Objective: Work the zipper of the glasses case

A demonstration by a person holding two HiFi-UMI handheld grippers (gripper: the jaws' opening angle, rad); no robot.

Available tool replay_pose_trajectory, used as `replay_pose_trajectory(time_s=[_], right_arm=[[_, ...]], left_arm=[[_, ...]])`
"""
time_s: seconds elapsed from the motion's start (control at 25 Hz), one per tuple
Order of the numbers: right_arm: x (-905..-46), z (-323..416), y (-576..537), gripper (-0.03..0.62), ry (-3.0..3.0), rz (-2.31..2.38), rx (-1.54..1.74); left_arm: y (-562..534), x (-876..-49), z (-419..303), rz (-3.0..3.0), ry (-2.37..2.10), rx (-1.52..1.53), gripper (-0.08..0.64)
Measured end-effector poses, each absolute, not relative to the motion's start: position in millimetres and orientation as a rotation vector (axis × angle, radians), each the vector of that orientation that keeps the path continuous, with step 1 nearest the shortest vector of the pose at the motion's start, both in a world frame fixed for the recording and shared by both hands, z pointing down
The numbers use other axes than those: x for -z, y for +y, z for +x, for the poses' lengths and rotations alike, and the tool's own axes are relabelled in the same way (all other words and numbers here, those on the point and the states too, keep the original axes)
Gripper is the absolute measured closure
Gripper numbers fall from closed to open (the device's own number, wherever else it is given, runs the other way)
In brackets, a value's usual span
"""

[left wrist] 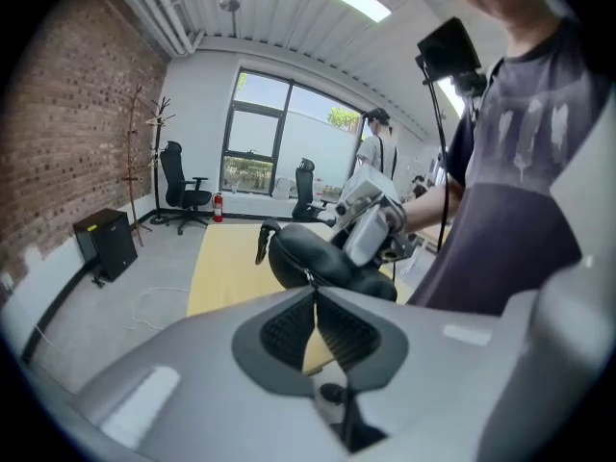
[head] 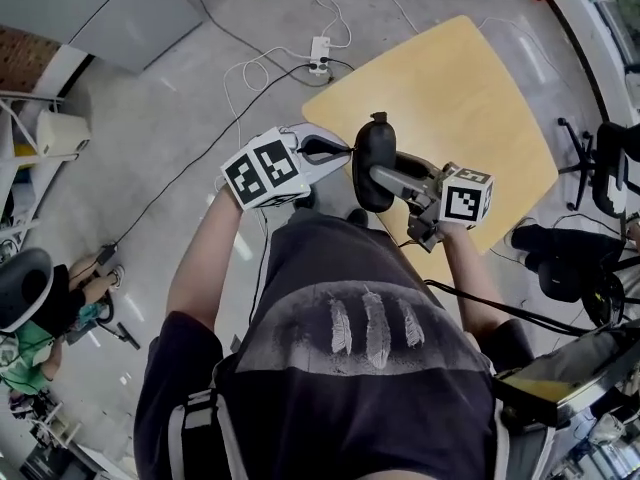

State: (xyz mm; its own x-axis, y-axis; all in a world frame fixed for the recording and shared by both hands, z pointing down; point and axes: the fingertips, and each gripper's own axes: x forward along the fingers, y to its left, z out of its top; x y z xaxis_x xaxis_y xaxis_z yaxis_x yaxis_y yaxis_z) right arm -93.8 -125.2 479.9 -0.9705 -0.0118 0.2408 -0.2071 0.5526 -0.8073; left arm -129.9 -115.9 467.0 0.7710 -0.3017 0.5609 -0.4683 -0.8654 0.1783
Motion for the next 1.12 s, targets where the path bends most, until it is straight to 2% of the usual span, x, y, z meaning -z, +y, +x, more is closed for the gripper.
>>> replay_pose_trajectory(time_s=[0.12,0.24,0.36,0.88,1.12], right_arm=[[-471,-97,-124,0.342,-2.583,0.148,-1.532],[-468,-97,-127,0.344,-2.612,0.196,-1.526],[-468,-97,-130,0.344,-2.634,0.268,-1.431],[-472,-85,-146,0.344,-2.644,0.488,-1.506],[-479,-83,-149,0.377,-2.617,0.476,-1.499]], left_arm=[[-116,-458,-134,2.53,-0.473,-0.479,0.555],[-118,-452,-132,2.315,-0.341,-0.157,0.559],[-116,-453,-130,2.232,-0.317,-0.058,0.56],[-92,-473,-117,2.207,-0.349,-0.085,0.56],[-73,-493,-94,2.384,-0.41,-0.38,0.561]])
